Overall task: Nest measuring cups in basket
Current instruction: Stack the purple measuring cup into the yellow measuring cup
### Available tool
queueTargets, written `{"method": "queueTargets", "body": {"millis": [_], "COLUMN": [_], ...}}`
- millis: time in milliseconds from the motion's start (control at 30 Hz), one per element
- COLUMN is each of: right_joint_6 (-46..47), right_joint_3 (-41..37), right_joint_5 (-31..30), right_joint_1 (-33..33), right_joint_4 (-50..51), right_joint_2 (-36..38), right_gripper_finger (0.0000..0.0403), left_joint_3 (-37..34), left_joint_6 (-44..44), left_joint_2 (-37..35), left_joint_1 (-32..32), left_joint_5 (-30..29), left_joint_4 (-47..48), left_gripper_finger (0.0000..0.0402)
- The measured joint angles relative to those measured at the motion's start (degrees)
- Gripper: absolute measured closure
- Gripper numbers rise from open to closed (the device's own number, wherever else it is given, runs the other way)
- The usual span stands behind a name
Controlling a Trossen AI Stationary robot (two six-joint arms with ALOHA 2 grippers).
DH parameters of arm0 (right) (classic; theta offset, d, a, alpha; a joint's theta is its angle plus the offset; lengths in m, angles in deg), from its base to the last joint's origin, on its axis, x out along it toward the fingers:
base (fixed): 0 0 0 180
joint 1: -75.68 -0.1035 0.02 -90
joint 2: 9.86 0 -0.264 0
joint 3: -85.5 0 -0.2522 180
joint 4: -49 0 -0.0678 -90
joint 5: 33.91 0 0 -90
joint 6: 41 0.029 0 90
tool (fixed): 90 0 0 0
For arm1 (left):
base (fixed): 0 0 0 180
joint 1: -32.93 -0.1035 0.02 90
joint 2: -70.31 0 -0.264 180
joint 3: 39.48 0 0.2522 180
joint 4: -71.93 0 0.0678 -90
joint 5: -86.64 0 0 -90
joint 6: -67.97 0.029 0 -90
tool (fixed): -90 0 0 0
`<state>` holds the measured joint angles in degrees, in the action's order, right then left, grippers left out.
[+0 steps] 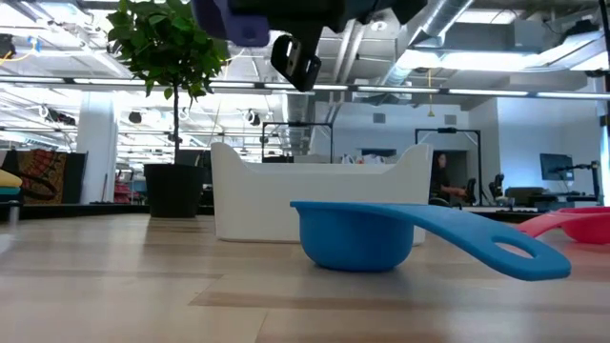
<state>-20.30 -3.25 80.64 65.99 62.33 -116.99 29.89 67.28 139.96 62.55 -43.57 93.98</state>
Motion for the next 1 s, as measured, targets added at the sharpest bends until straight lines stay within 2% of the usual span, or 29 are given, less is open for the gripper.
{"method": "queueTargets", "body": {"millis": [133,267,467,833,1000], "right_joint_6": [0.8,2.4,5.5,13.2,13.6], "right_joint_3": [0.0,0.0,0.0,0.5,2.7], "right_joint_5": [1.4,2.0,2.3,1.6,1.9], "right_joint_1": [0.1,0.5,1.3,1.9,1.9], "right_joint_4": [0.1,0.2,0.2,1.2,4.8], "right_joint_2": [0.0,0.0,0.0,-0.1,-0.1], "right_gripper_finger": [0.0390,0.0391,0.0386,0.0380,0.0373], "left_joint_3": [0.0,0.0,0.0,0.1,0.2], "left_joint_6": [4.5,3.6,-2.1,-13.9,-20.0], "left_joint_2": [0.0,0.0,0.8,1.6,1.6], "left_joint_1": [0.0,0.0,-0.2,-1.0,-1.0], "left_joint_5": [4.5,2.7,0.4,-1.0,-0.7], "left_joint_4": [2.2,5.0,6.5,10.3,11.4], "left_gripper_finger": [0.0278,0.0278,0.0282,0.0369,0.0381]}}
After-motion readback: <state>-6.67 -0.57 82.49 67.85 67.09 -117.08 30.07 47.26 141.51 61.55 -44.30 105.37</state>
